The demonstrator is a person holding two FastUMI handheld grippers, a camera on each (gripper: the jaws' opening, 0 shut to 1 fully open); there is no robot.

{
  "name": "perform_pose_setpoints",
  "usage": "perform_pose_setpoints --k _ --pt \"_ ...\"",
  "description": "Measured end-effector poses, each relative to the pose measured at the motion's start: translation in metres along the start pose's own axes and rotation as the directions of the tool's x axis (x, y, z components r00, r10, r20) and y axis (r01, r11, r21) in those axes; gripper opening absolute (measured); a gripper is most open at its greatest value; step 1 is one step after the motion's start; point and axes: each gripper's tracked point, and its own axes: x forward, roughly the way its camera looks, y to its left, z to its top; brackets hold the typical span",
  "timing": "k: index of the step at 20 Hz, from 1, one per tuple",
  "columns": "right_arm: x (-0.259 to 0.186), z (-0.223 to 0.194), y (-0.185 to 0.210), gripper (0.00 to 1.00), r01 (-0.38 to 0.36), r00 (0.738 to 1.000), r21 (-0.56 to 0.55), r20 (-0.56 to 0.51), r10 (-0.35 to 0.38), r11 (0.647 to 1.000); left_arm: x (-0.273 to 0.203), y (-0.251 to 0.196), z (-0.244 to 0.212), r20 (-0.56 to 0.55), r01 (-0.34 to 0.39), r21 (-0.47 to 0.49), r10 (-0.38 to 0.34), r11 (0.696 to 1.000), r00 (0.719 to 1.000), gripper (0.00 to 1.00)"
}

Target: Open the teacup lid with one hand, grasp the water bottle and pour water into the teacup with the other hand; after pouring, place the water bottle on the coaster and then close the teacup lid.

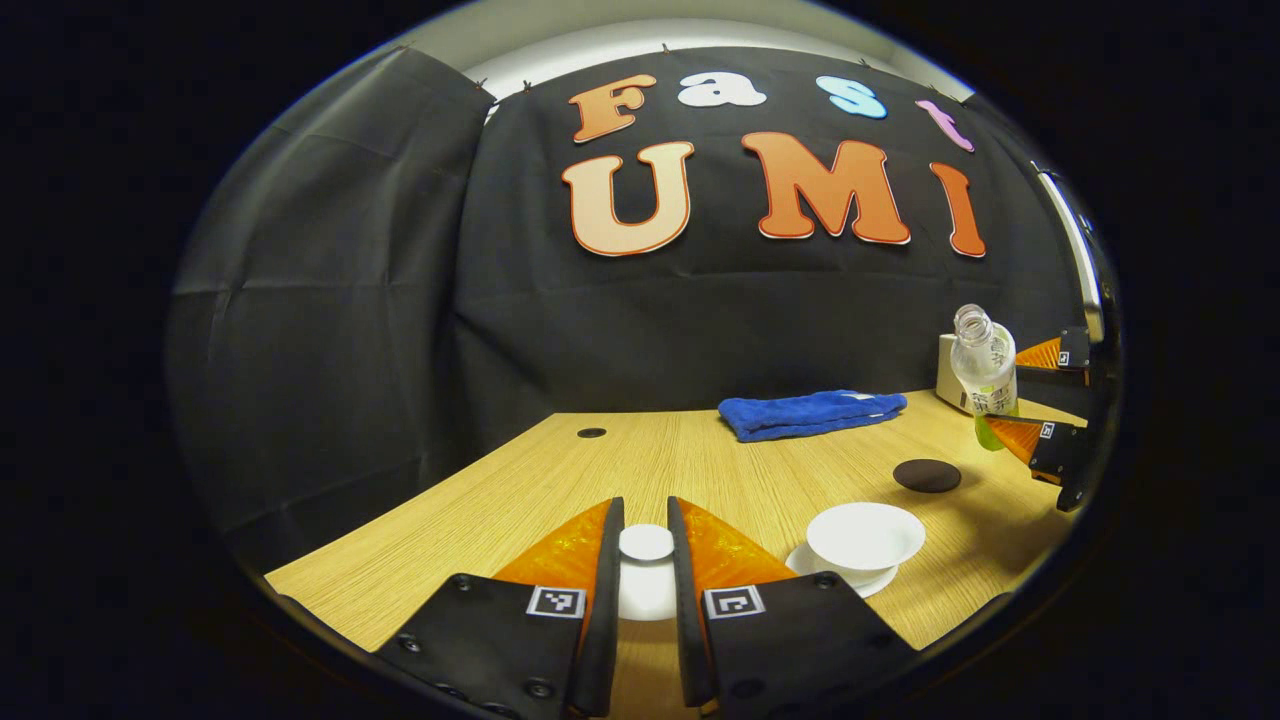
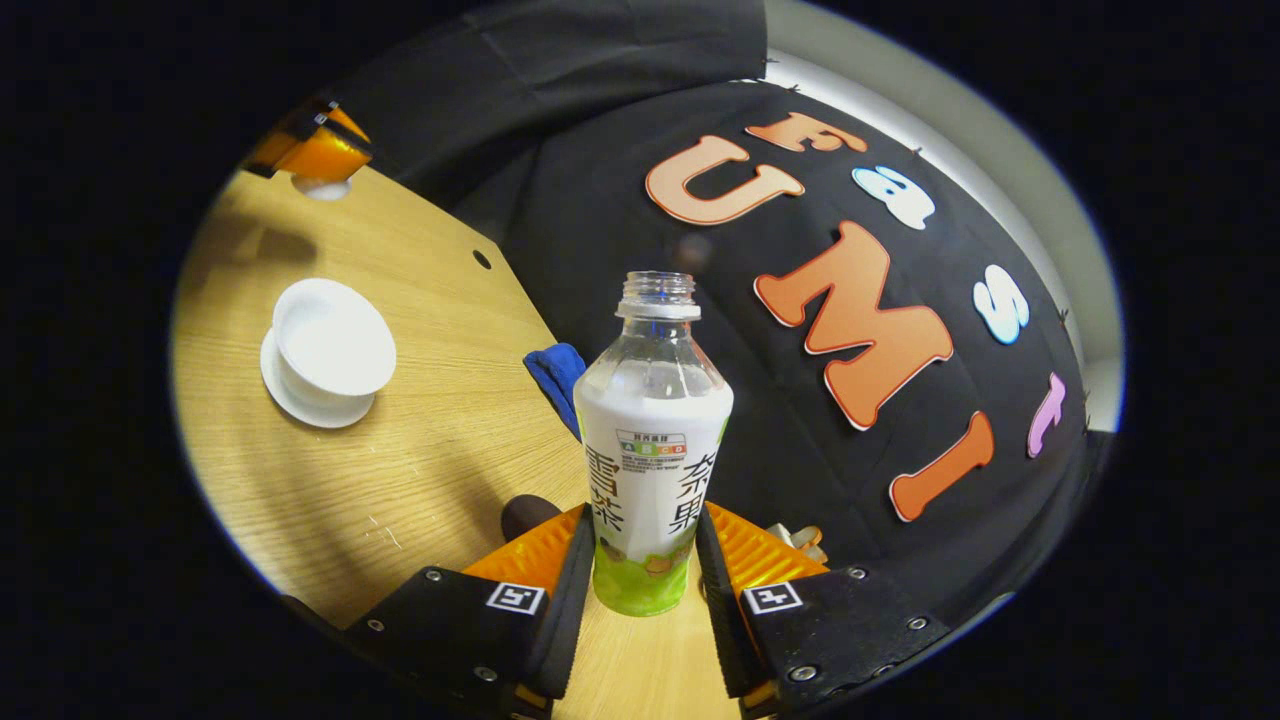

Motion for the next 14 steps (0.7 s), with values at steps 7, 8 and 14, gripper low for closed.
perform_pose_setpoints --k 7,8,14 --pt "-0.007 0.017 0.012 0.58 0.009 0.997 -0.287 0.076 0.013 0.958 -0.001 0.005 -0.005 -0.014 -0.002 0.019 0.003 1.0 1.0 0.29" --pt "-0.007 0.018 0.013 0.6 0.015 0.996 -0.32 0.085 0.013 0.947 -0.001 0.005 -0.006 -0.015 -0.003 0.022 0.003 1.0 1.0 0.29" --pt "-0.005 0.029 0.004 0.58 0.114 0.987 -0.53 0.16 -0.033 0.84 -0.002 0.01 -0.006 -0.011 -0.002 0.027 0.002 1.0 1.0 0.27"
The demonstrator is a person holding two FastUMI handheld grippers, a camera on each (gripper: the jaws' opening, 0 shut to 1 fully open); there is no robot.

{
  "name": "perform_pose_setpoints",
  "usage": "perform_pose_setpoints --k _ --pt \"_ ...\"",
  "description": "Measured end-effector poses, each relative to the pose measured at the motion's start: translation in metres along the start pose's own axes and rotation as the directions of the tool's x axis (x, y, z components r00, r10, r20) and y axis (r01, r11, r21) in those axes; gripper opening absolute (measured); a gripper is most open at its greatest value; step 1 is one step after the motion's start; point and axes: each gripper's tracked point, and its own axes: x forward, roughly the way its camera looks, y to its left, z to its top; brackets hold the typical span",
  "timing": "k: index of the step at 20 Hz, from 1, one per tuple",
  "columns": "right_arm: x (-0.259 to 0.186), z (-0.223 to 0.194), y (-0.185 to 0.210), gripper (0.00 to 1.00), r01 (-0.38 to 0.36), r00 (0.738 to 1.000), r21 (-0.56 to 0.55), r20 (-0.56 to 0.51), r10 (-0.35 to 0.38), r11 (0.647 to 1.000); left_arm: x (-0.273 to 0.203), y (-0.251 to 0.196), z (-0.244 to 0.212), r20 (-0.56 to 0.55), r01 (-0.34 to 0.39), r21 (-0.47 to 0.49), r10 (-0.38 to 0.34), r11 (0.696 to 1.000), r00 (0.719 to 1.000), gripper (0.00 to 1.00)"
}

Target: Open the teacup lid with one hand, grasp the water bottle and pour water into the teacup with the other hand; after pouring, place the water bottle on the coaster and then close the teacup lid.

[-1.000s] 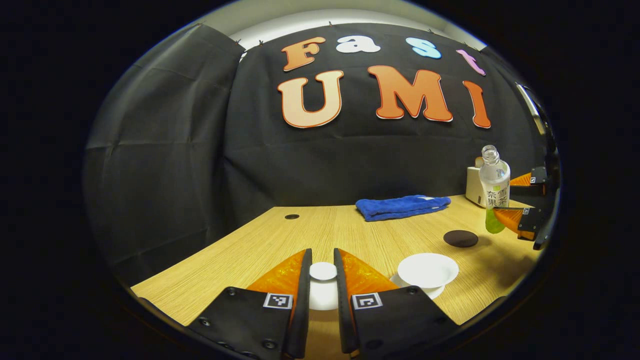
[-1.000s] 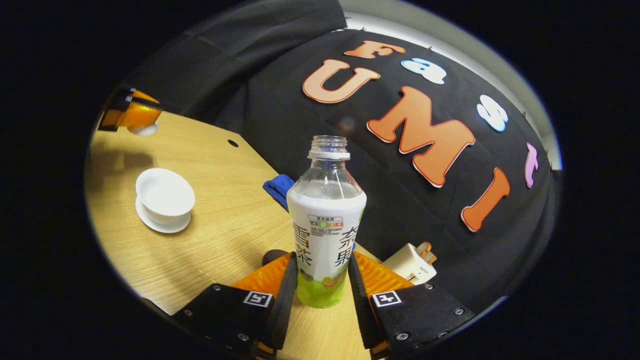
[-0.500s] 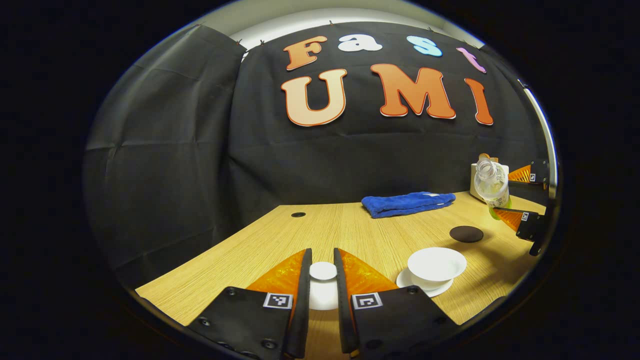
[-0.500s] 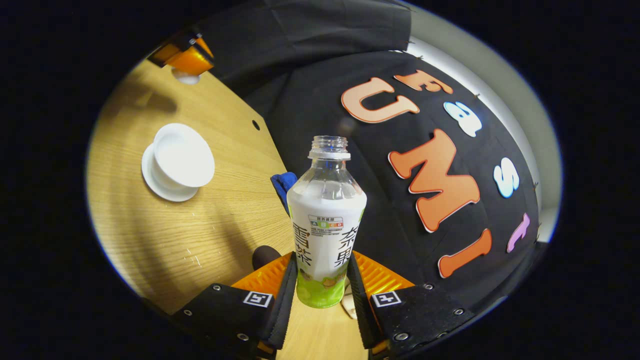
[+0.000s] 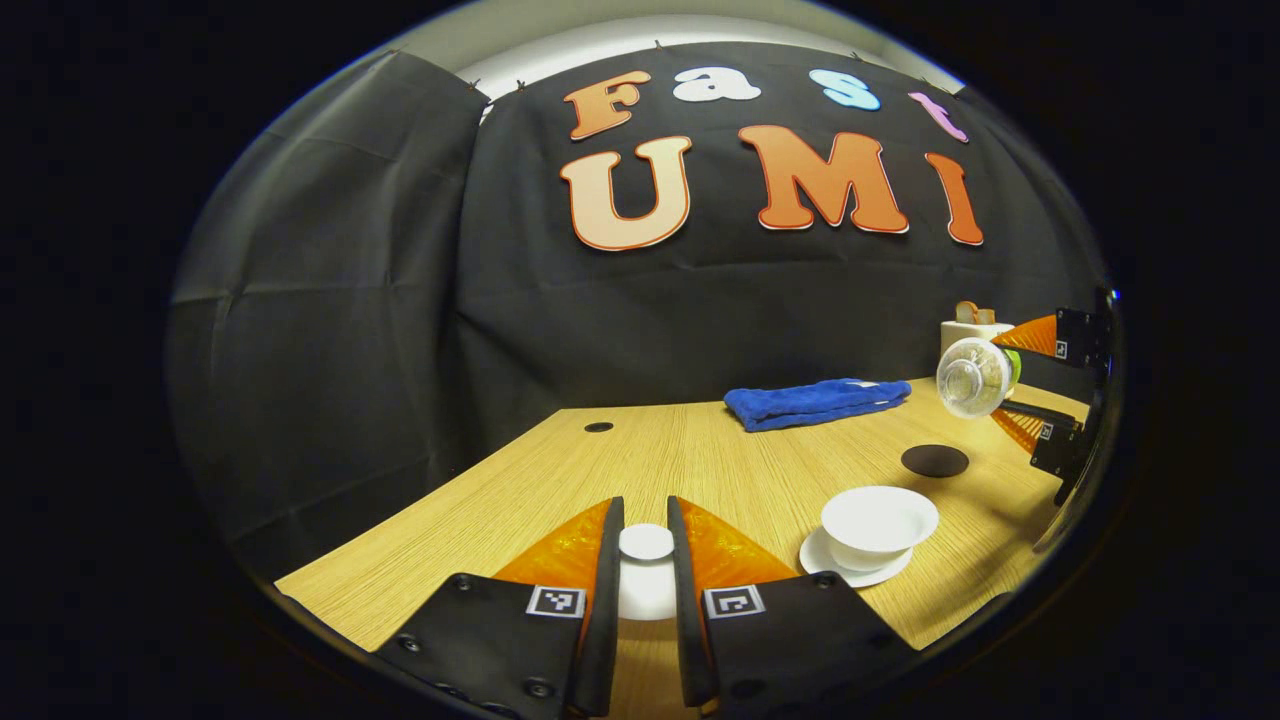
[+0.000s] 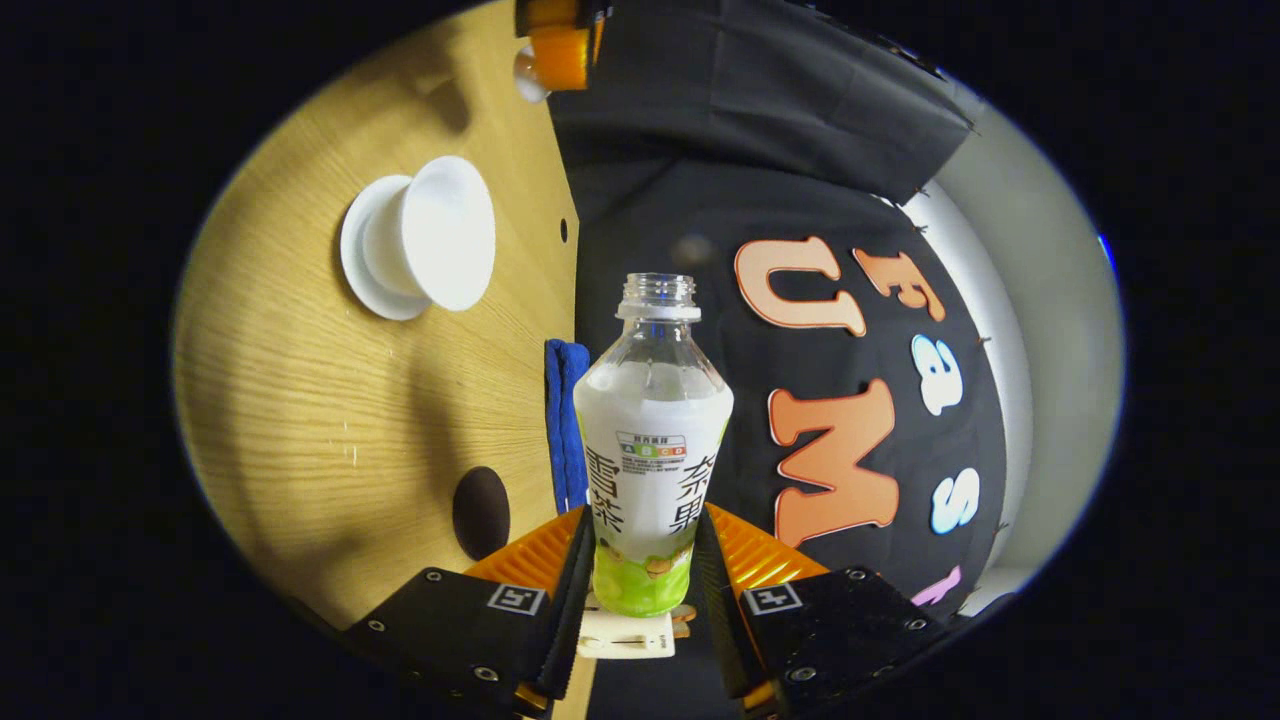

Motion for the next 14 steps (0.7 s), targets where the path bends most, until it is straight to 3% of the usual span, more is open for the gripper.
perform_pose_setpoints --k 9,12,14 --pt "0.004 0.006 -0.008 0.58 0.025 0.999 -0.162 0.049 -0.017 0.986 -0.002 0.007 -0.007 -0.008 -0.003 -0.006 0.003 1.0 1.0 0.29" --pt "0.002 0.011 -0.011 0.58 0.042 0.997 -0.213 0.068 -0.028 0.976 -0.003 0.011 -0.009 -0.012 -0.01 -0.004 0.01 1.0 1.0 0.26" --pt "0.002 0.012 -0.013 0.58 0.053 0.996 -0.235 0.08 -0.035 0.97 -0.002 0.013 -0.011 -0.015 -0.009 -0.011 0.009 1.0 1.0 0.29"
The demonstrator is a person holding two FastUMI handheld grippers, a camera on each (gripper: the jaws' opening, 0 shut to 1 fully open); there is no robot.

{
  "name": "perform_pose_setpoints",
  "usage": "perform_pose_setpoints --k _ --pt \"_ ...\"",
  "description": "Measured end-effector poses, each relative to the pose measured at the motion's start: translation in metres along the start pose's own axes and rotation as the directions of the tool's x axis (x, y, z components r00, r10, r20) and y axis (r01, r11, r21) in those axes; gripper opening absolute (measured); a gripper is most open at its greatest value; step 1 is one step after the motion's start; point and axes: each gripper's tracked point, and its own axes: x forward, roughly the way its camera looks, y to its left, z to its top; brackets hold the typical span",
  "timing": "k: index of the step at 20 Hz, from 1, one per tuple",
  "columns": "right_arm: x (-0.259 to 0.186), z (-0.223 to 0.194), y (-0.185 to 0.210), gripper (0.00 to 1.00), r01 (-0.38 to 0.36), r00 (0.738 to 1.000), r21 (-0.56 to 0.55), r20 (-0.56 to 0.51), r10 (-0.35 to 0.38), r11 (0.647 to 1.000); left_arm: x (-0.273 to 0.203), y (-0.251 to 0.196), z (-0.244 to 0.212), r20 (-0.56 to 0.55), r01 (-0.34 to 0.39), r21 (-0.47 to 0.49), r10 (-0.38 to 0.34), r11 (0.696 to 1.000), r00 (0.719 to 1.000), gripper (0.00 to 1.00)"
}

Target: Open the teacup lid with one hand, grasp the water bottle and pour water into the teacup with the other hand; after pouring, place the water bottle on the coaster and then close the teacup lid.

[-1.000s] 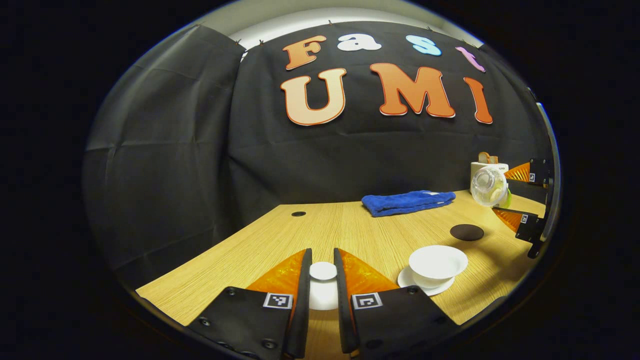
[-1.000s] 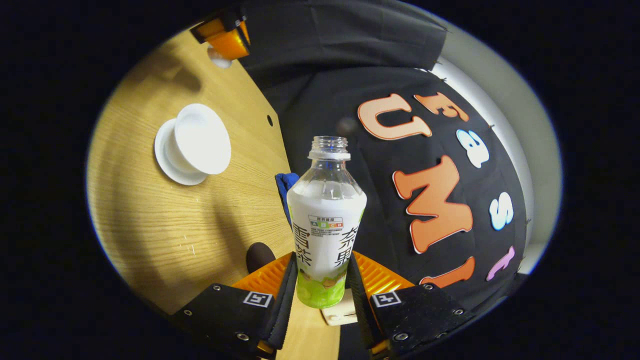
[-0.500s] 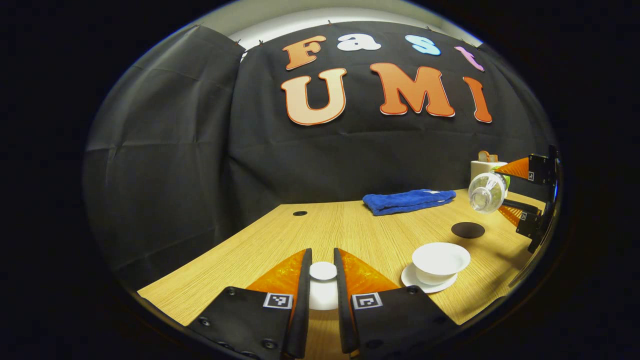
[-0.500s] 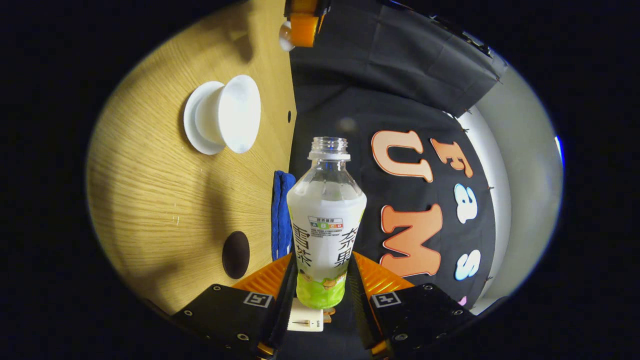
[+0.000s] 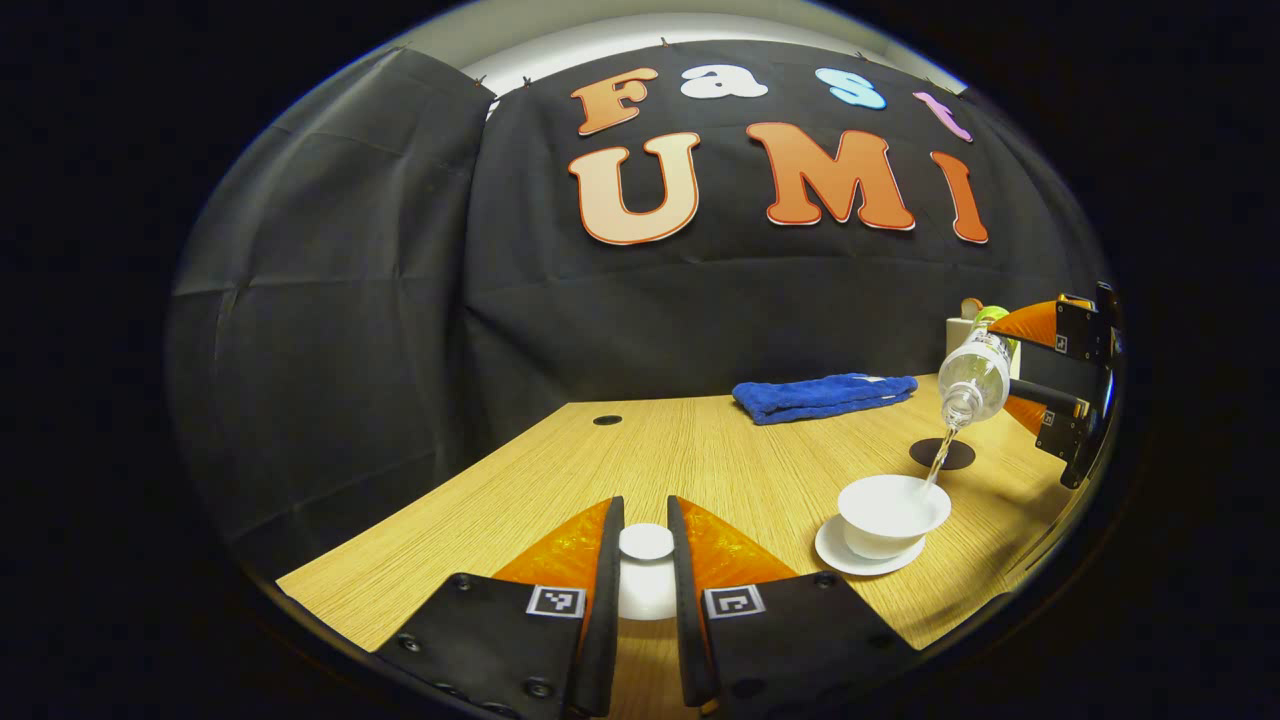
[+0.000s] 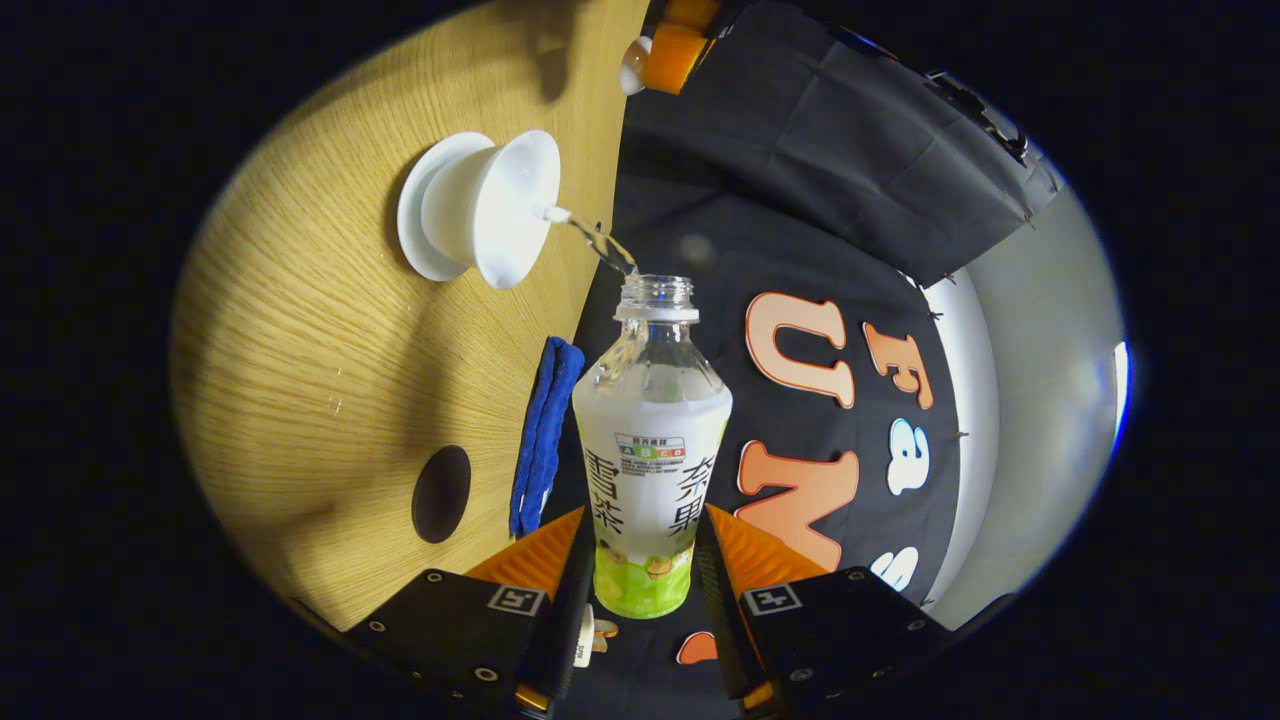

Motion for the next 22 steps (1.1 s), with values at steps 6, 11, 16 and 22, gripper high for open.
perform_pose_setpoints --k 6,11,16,22 --pt "0.004 0.0 -0.008 0.58 0.02 1.0 -0.047 0.019 -0.019 0.999 0.0 0.005 0.0 0.0 -0.005 -0.003 0.005 1.0 1.0 0.29" --pt "0.006 0.001 -0.013 0.54 0.049 0.998 -0.087 0.035 -0.047 0.995 0.0 0.008 -0.001 -0.004 -0.008 -0.005 0.008 1.0 1.0 0.3" --pt "0.009 0.002 -0.02 0.57 0.078 0.996 -0.135 0.053 -0.071 0.988 -0.001 0.011 0.0 -0.005 -0.007 -0.012 0.007 1.0 1.0 0.29" --pt "0.013 0.003 -0.029 0.57 0.107 0.993 -0.194 0.073 -0.095 0.975 -0.004 0.017 0.006 0.006 -0.013 -0.011 0.013 1.0 1.0 0.29"
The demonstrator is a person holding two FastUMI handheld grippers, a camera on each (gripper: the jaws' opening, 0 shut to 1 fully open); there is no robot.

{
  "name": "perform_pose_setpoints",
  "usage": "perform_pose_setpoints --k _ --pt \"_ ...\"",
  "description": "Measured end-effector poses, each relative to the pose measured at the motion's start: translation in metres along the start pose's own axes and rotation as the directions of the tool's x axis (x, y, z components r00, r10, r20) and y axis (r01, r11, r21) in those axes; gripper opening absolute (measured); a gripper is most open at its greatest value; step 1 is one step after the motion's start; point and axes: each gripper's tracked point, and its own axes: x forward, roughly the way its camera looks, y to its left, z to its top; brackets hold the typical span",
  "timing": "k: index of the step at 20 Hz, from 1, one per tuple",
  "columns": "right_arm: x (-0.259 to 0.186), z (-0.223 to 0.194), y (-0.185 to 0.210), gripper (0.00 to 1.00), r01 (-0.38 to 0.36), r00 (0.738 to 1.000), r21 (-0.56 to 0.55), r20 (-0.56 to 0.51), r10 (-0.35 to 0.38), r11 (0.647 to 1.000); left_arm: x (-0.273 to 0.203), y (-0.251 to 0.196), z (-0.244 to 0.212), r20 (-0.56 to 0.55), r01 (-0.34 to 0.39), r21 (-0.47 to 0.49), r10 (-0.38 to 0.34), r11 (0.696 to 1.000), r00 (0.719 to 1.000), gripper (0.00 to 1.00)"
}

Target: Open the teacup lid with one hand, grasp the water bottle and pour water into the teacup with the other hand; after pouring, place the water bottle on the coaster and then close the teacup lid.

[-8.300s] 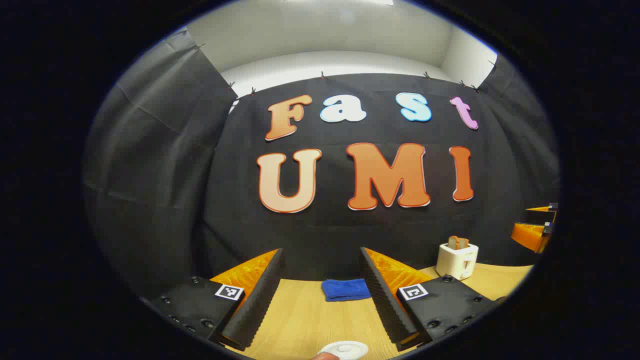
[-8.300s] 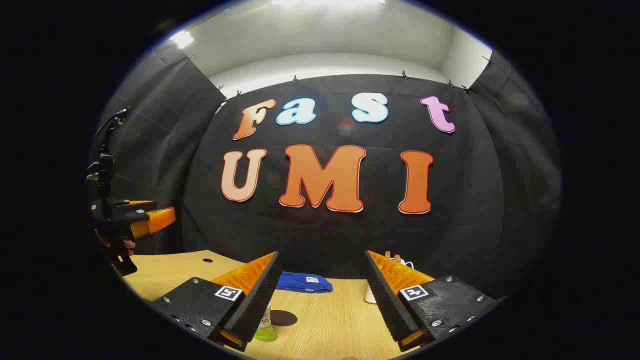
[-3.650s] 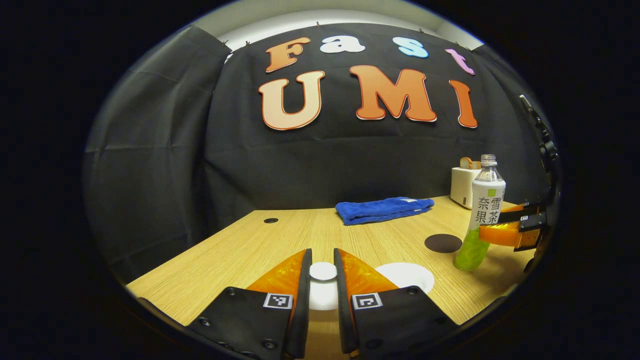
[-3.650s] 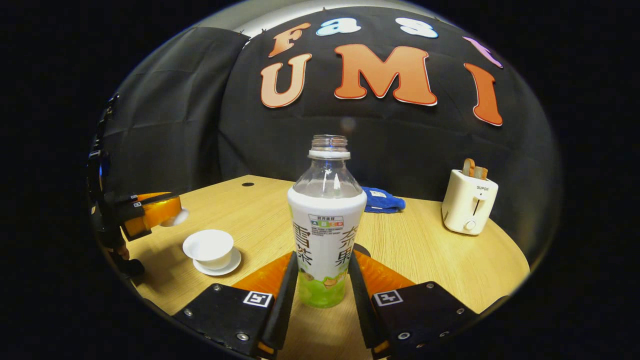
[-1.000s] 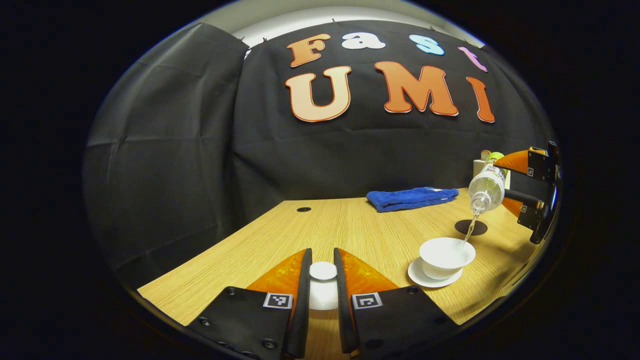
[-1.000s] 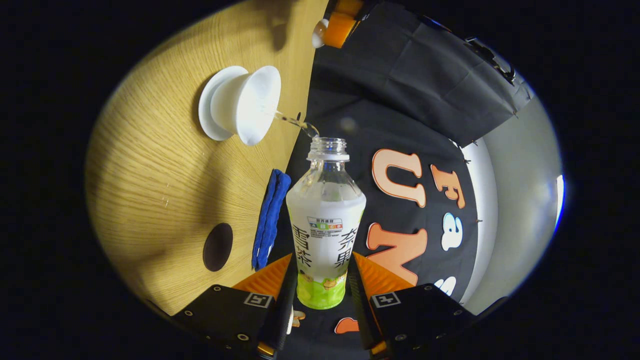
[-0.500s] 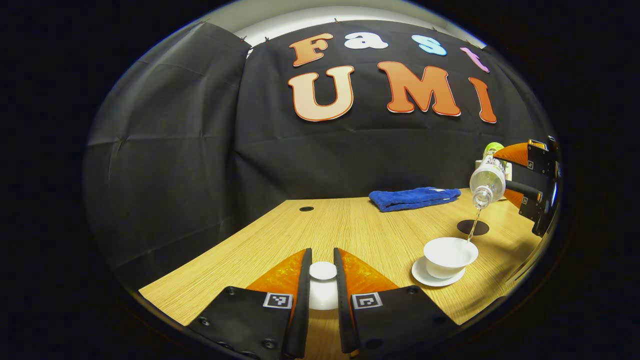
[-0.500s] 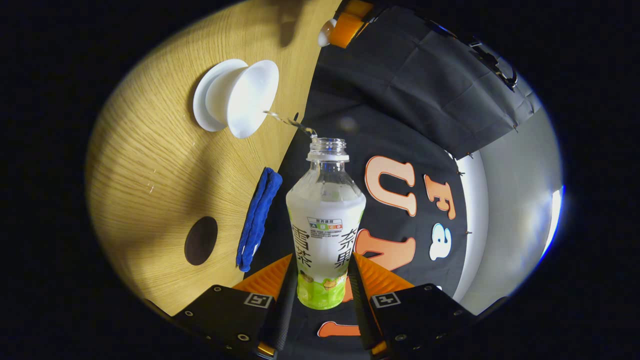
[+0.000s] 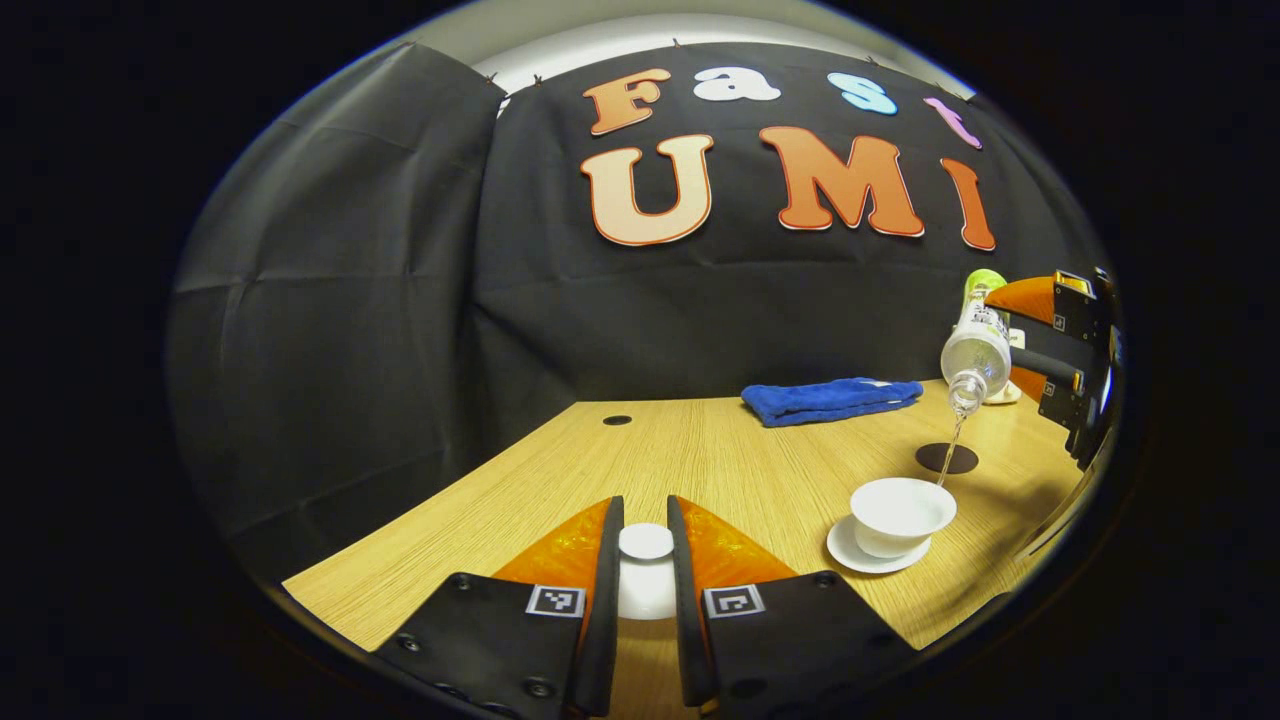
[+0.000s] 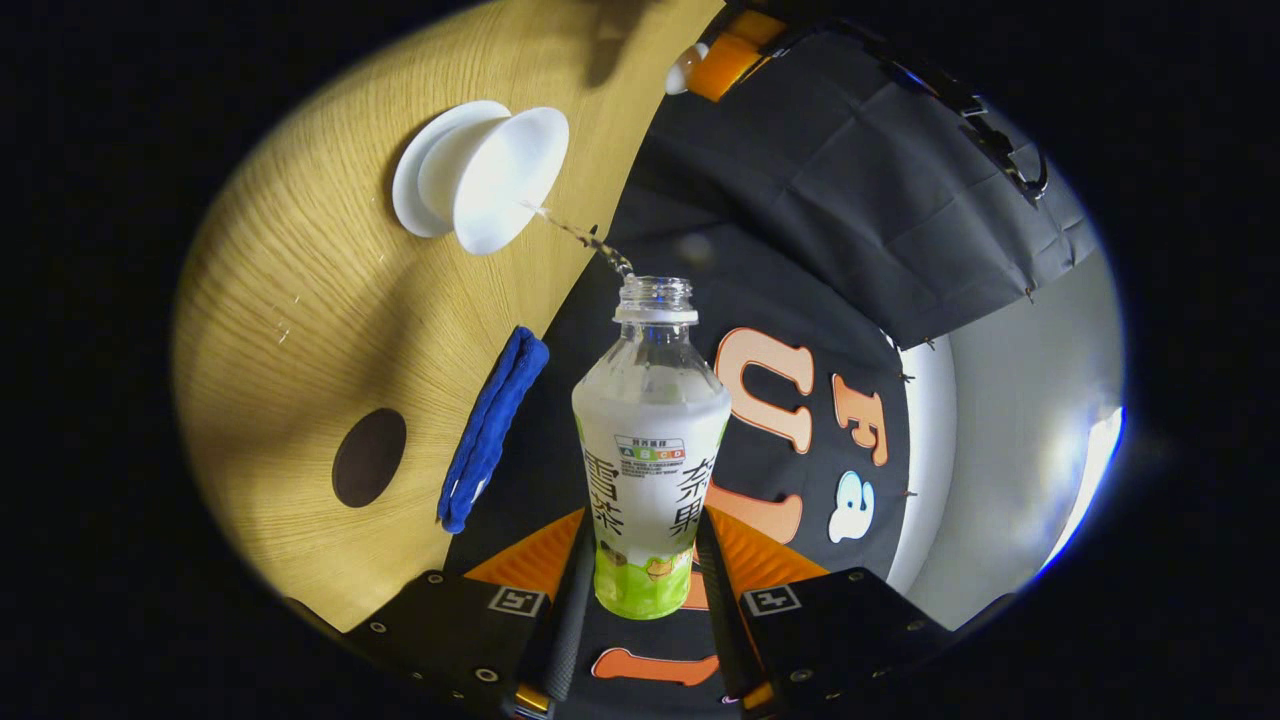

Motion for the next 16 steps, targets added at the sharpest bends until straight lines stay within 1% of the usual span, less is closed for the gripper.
perform_pose_setpoints --k 1,2,3,5,6,7,8,9,10,11,12,15,16 --pt "0.0 0.0 -0.002 0.57 0.006 1.0 -0.008 0.002 -0.006 1.0 -0.001 0.001 0.002 0.002 -0.001 0.002 0.001 1.0 1.0 0.29" --pt "0.0 0.0 -0.004 0.54 0.011 1.0 -0.017 0.005 -0.011 1.0 -0.001 0.002 0.002 0.005 -0.002 0.003 0.002 1.0 1.0 0.29" --pt "0.001 0.001 -0.007 0.57 0.018 1.0 -0.028 0.009 -0.018 0.999 -0.002 0.003 0.004 0.009 -0.004 0.006 0.004 1.0 1.0 0.29" --pt "0.002 0.001 -0.013 0.57 0.034 0.999 -0.048 0.016 -0.033 0.998 -0.003 0.004 0.007 0.014 -0.004 0.009 0.004 1.0 1.0 0.29" --pt "0.004 0.0 -0.014 0.57 0.038 0.999 -0.056 0.018 -0.037 0.998 -0.004 0.005 0.009 0.016 -0.003 0.005 0.003 1.0 1.0 0.26" --pt "0.005 0.0 -0.016 0.57 0.043 0.999 -0.063 0.02 -0.042 0.997 -0.004 0.005 0.009 0.017 -0.005 0.004 0.005 1.0 1.0 0.29" --pt "0.006 -0.001 -0.018 0.57 0.046 0.999 -0.072 0.021 -0.045 0.996 -0.003 0.007 0.01 0.02 -0.008 0.004 0.008 1.0 1.0 0.29" --pt "0.007 0.0 -0.021 0.54 0.055 0.998 -0.081 0.025 -0.053 0.995 -0.004 0.008 0.01 0.021 -0.01 0.007 0.01 1.0 1.0 0.29" --pt "0.008 0.0 -0.024 0.57 0.064 0.998 -0.093 0.028 -0.061 0.994 -0.005 0.009 0.013 0.024 -0.011 0.006 0.011 1.0 1.0 0.29" --pt "0.009 0.0 -0.027 0.57 0.071 0.997 -0.105 0.031 -0.069 0.992 -0.006 0.01 0.015 0.027 -0.011 0.008 0.011 1.0 1.0 0.29" --pt "0.01 -0.001 -0.029 0.57 0.079 0.997 -0.111 0.034 -0.076 0.991 -0.006 0.013 0.015 0.032 -0.015 0.011 0.015 1.0 0.999 0.26" --pt "0.012 -0.001 -0.036 0.57 0.095 0.995 -0.123 0.041 -0.091 0.988 -0.007 0.018 0.018 0.036 -0.025 0.011 0.024 1.0 0.999 0.26" --pt "0.013 -0.001 -0.039 0.57 0.098 0.995 -0.13 0.042 -0.093 0.987 -0.008 0.02 0.018 0.036 -0.027 0.011 0.026 1.0 0.999 0.29"
